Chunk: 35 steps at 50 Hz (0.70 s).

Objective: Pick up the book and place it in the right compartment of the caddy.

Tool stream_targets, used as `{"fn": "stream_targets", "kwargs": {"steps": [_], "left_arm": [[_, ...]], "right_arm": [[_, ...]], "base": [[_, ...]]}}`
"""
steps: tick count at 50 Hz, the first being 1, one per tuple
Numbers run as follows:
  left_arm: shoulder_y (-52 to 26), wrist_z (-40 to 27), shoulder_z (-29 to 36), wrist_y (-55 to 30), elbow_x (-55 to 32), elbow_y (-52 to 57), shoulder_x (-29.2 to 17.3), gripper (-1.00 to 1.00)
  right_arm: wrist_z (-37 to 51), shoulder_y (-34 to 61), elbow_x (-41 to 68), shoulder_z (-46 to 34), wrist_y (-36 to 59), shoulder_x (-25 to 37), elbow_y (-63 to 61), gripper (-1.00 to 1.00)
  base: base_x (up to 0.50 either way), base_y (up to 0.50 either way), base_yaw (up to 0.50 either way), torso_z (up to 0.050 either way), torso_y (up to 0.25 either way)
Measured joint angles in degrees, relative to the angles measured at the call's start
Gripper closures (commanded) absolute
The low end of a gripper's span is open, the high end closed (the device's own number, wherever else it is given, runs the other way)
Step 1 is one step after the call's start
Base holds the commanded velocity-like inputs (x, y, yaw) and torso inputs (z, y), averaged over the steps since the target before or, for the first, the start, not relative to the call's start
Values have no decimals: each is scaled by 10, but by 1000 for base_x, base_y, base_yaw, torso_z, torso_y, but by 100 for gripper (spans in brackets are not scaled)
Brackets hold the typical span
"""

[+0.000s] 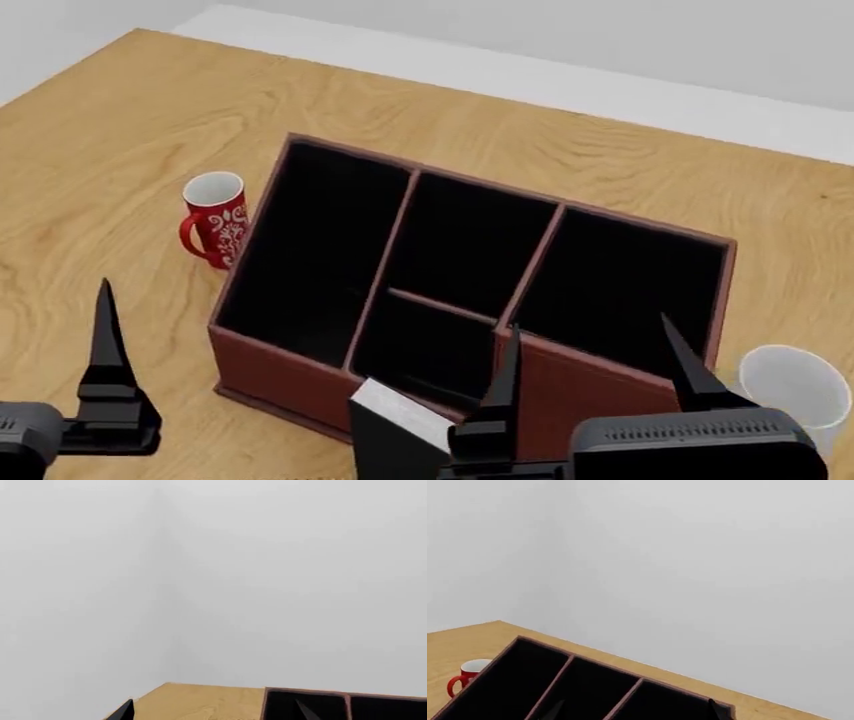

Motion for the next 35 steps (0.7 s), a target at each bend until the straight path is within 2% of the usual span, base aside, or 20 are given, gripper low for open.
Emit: {"fn": "stream_targets", "kwargs": {"steps": [8,12,35], "left_arm": [[0,-3,4,-2,-2,2,-3,-100],[0,-4,6,0,-2,0,-5,-100],[0,-11,14,2,-8,-1,-13,-100]], "right_arm": [[2,0,4,-1,-2,1,2,-100],[2,0,10,1,-6,0,3,-100],[-20,-5,60,20,-29,0,8,-100]], "base": [[0,0,500,0,0],[0,0,0,0,0],[201,-450,0,0,0]]}}
